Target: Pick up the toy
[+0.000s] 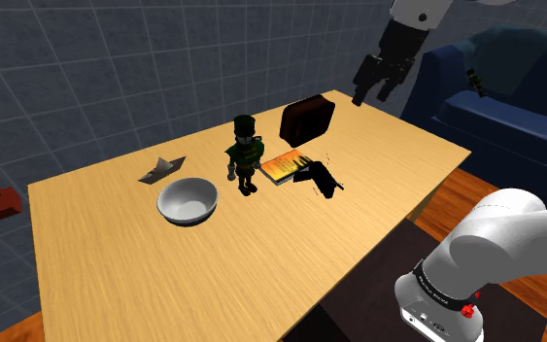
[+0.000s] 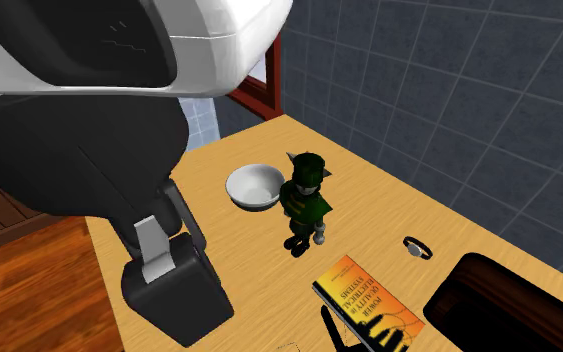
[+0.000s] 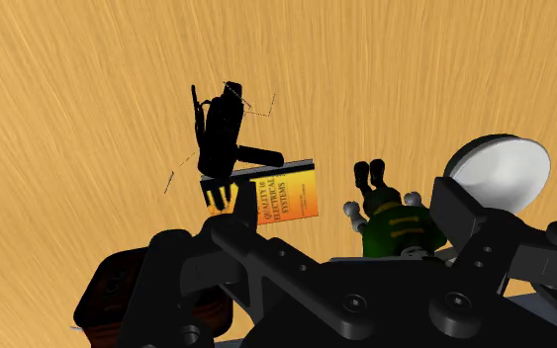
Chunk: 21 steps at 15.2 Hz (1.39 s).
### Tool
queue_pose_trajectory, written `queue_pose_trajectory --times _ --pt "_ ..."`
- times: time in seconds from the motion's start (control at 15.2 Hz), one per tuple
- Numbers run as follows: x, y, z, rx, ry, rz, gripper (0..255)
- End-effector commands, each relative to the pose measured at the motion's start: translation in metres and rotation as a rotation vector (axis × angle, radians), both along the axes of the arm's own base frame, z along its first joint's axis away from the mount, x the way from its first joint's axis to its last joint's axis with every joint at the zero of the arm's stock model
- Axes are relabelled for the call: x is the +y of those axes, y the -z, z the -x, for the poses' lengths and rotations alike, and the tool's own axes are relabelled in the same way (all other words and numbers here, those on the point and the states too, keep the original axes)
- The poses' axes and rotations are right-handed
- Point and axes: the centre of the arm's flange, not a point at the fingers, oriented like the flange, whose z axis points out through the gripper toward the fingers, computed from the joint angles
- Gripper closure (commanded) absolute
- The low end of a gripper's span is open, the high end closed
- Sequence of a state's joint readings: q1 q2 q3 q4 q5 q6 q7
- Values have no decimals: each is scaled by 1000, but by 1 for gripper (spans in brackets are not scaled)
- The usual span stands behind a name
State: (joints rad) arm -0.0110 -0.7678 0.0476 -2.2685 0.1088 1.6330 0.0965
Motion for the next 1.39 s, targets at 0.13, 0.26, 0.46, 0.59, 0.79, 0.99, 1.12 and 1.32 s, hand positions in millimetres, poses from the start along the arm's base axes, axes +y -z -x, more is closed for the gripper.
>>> queue_pose_trajectory --times 0.13,0.26,0.46,0.59,0.79,0.99,1.12,1.32 --pt "14 11 -18 -13 -3 11 0" --pt "29 22 -37 -26 -6 23 0" --pt "50 39 -64 -46 -11 40 0" --pt "65 50 -83 -59 -14 51 0" --pt "86 66 -111 -79 -19 68 0" --pt "107 82 -139 -99 -23 85 0" --pt "121 93 -158 -112 -26 96 0" --pt "142 109 -187 -132 -31 113 0"
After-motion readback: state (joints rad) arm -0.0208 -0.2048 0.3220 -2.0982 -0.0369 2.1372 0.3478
